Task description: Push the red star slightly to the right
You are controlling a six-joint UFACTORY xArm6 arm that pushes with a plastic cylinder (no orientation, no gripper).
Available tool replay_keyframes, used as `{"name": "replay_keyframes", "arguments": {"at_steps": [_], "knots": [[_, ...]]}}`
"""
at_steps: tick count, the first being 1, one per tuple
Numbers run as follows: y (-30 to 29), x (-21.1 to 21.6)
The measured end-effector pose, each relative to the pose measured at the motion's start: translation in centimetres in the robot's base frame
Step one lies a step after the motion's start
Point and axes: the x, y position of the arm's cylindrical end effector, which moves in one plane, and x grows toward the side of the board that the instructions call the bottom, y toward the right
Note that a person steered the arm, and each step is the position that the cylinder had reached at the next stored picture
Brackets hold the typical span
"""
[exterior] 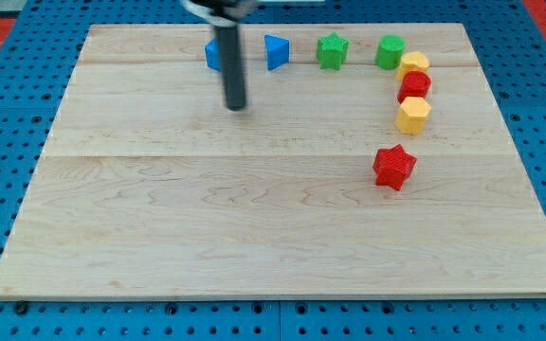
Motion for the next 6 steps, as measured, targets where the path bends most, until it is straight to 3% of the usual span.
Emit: {"name": "replay_keyframes", "arguments": {"at_steps": [1,2,3,4,6], "knots": [[11.2,-0.8],[6.6,1.0],[4.7,9.6],[8.9,11.9],[24.4,12.8]]}}
